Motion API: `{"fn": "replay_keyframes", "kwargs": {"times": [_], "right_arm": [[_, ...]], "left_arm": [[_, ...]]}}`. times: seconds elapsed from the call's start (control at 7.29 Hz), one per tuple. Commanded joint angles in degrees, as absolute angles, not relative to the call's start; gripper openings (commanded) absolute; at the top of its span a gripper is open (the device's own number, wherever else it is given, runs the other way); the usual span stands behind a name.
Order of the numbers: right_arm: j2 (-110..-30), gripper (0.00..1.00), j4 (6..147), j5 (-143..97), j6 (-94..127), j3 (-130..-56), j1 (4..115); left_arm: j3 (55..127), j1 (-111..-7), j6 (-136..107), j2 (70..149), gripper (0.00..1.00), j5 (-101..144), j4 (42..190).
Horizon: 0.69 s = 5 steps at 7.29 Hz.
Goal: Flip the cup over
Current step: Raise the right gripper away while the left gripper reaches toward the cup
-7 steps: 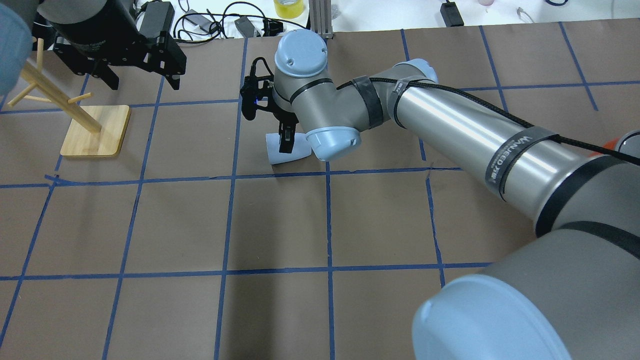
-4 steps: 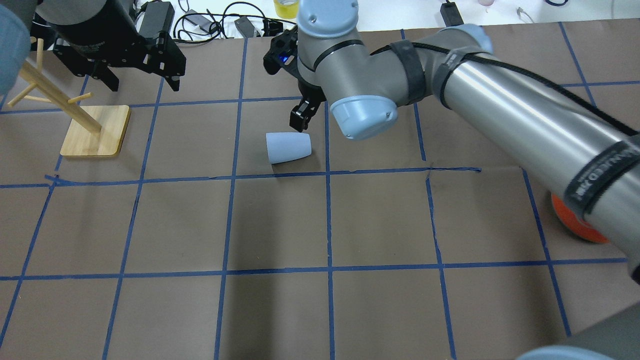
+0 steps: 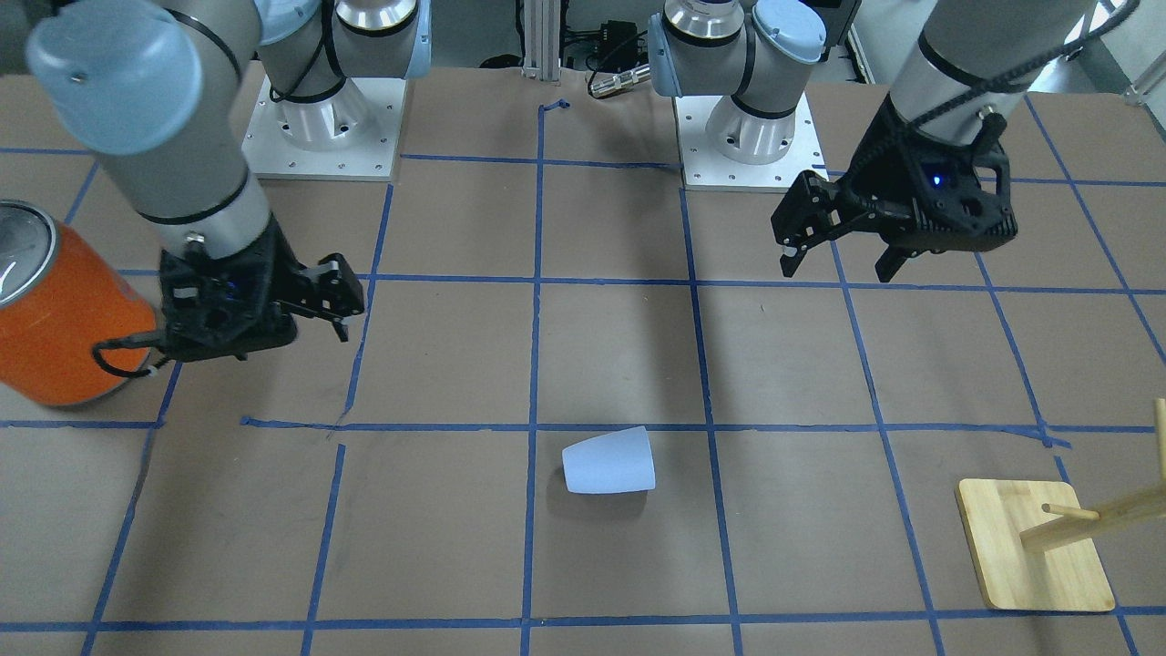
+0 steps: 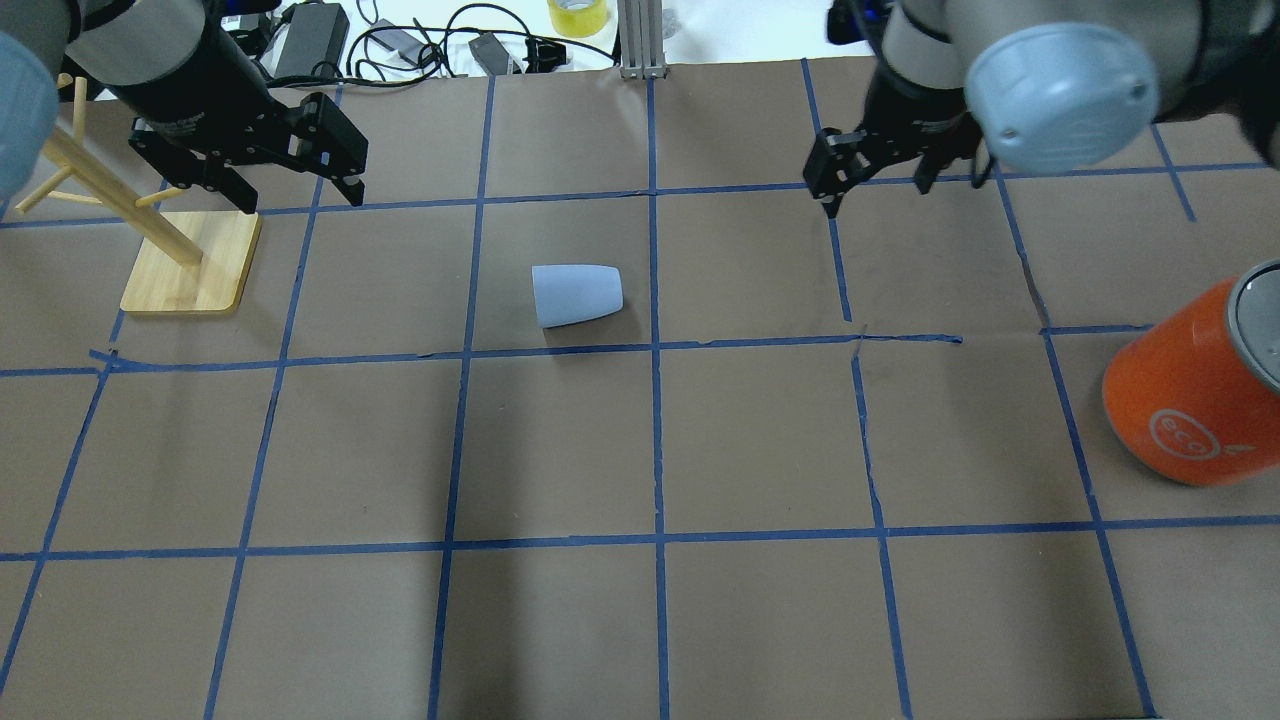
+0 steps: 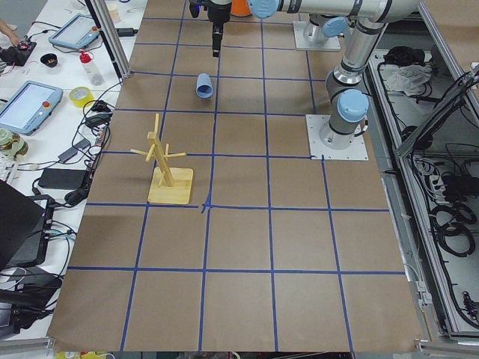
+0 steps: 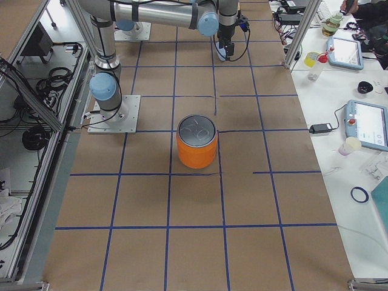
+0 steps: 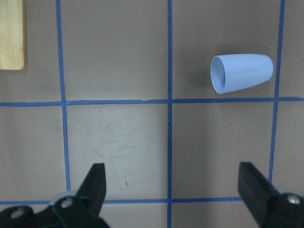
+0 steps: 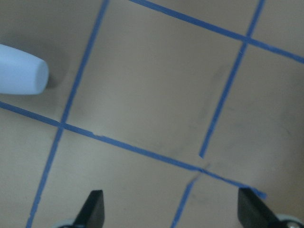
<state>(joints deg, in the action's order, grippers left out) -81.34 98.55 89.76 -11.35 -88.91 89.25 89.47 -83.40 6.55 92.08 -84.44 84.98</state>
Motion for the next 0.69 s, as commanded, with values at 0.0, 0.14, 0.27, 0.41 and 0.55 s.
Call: {"fn": "replay_keyframes", "kwargs": {"times": [0.0,0.14,0.27,0.41,0.55], "right_arm": [[-86.91,1.00,89.77,90.53,-4.11,-89.12,85.43],[-88.40,1.00,87.82,90.27,-0.04,-88.08,85.60],[-89.46,1.00,85.54,90.26,0.09,-87.98,85.52],[-89.99,1.00,85.34,89.83,-0.43,-87.89,85.78],[-89.91,1.00,85.25,90.26,-0.09,-88.06,85.96]], "left_arm": [[95.50,-79.03,11.94,96.04,1.00,-73.09,77.65],[99.02,-78.84,11.95,98.85,1.00,-70.25,69.78],[101.75,-78.84,12.04,102.36,1.00,-67.01,63.61],[102.47,-78.84,12.04,106.13,1.00,-59.32,60.85],[102.57,-78.84,12.04,108.87,1.00,-53.41,60.73]]}}
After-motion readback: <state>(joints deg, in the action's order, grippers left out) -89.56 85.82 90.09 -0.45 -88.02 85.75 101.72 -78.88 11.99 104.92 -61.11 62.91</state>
